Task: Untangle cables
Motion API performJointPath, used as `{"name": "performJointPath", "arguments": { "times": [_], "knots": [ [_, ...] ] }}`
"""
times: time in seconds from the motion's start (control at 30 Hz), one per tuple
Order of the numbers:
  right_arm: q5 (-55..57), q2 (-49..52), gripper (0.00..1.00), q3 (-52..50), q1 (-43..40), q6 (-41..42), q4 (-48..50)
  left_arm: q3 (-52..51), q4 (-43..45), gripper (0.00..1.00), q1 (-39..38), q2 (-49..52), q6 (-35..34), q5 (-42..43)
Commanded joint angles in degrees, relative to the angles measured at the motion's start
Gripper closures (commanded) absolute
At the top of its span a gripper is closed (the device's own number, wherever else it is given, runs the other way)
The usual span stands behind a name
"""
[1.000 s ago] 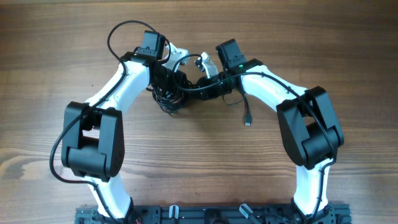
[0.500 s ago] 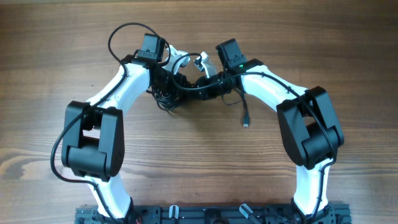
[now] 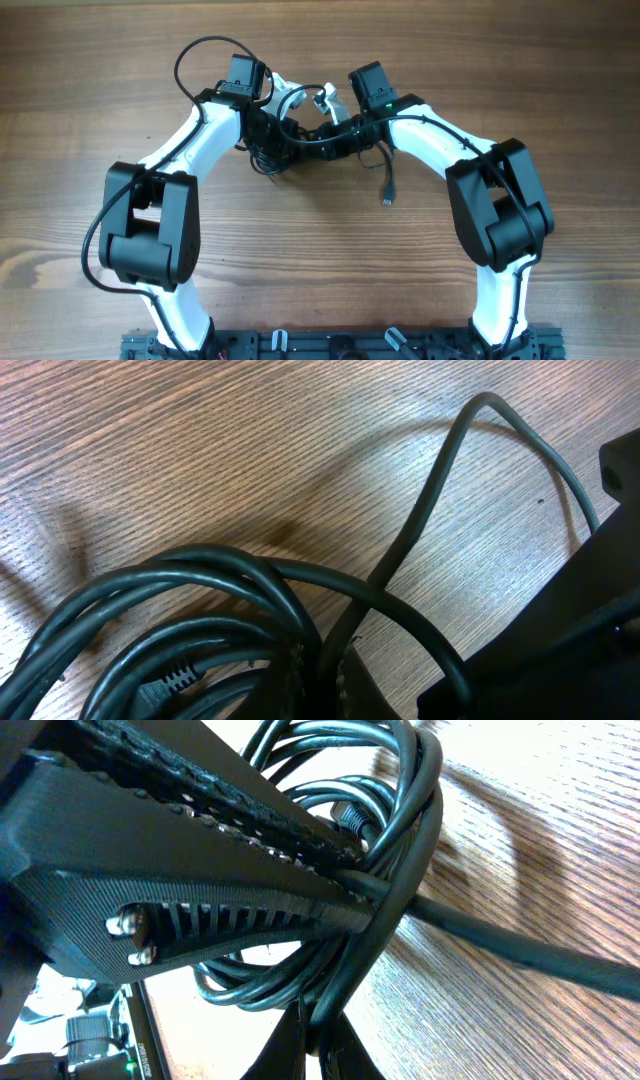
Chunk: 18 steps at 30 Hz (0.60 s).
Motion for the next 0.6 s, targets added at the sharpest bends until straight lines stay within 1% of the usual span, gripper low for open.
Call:
{"name": "performJointPath", "arguments": {
  "times": [0.0, 0.23, 0.43, 0.57],
  "knots": [
    [-2.69, -2.21, 0.96, -0.04, 0.24, 0.11, 0.46, -0.79, -0.50, 0.93, -0.15, -0.74, 0.42, 0.55],
    [-2.62, -2.21, 0.96, -0.04, 0.24, 0.52, 0.46, -0.79, -1.92, 0.95, -0.15, -3.41, 0.44, 0.55],
    [4.90, -2.21, 0.96, -0.04, 0.24, 7.17, 0.46, -0.79, -1.99, 0.96, 0.59, -4.55, -0.09, 0.63],
    [9.55, -2.19, 0.96, -0.04, 0.24, 11.32, 0.31, -0.79, -2.67, 0.96, 2.23, -5.75, -0.22, 2.64]
  ]
}}
